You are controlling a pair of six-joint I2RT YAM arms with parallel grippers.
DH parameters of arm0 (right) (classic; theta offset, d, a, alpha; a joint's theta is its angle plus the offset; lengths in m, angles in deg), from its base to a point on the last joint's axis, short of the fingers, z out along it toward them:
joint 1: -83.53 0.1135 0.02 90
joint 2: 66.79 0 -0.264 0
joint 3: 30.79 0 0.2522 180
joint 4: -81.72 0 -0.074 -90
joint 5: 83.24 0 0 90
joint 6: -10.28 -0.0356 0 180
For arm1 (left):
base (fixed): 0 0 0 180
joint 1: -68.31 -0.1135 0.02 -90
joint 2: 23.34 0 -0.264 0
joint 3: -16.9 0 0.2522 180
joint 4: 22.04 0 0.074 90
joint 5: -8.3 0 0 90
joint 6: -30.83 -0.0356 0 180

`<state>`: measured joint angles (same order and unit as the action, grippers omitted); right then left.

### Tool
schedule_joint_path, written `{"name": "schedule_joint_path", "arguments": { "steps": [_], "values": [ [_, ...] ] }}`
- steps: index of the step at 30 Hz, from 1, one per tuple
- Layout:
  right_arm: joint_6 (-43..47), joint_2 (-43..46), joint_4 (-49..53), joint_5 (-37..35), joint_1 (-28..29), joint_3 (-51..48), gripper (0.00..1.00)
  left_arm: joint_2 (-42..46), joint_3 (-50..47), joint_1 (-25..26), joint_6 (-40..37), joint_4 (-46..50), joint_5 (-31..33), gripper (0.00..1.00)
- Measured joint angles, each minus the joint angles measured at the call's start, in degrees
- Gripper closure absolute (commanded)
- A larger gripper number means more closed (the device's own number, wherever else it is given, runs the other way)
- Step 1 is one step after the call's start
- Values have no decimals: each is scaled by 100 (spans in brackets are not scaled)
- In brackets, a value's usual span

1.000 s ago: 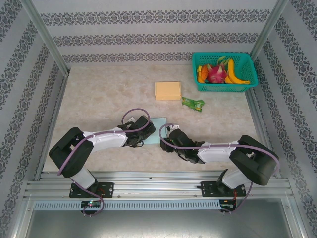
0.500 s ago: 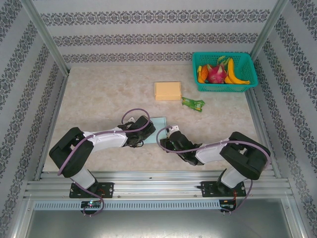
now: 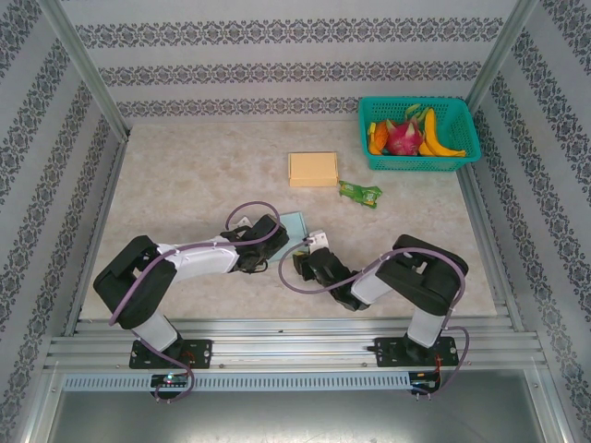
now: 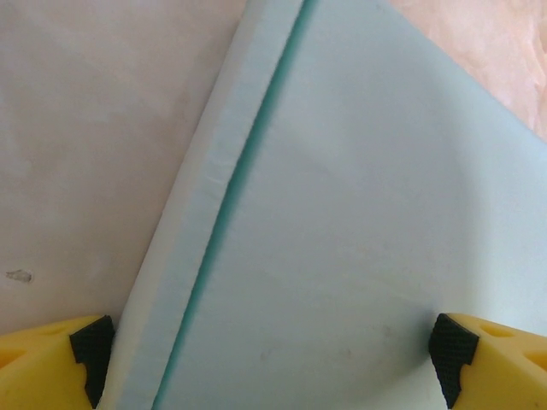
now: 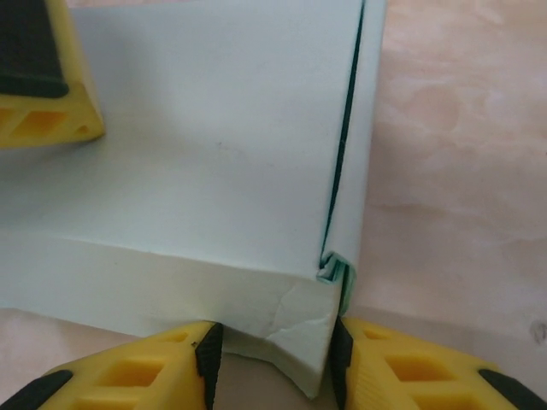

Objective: Fold the paper box

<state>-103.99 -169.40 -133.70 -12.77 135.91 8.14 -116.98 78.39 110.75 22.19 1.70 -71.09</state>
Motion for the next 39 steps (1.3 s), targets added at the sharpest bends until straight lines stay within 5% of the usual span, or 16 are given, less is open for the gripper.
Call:
{"name": "schedule_joint_path", "arguments": {
  "steps": [13,33,39],
  "values": [
    [103,-385,334,-63,-190,660,52,-66,-4,-50,-356,-254,173,6],
    [-315,599,2035,1427,-953,739,50,254,160,-4,-1008,520,-107,1],
    [-446,1115,2594,1690,-1023,721,59,785,170,-4,-1281,833,197,2]
  ]
}}
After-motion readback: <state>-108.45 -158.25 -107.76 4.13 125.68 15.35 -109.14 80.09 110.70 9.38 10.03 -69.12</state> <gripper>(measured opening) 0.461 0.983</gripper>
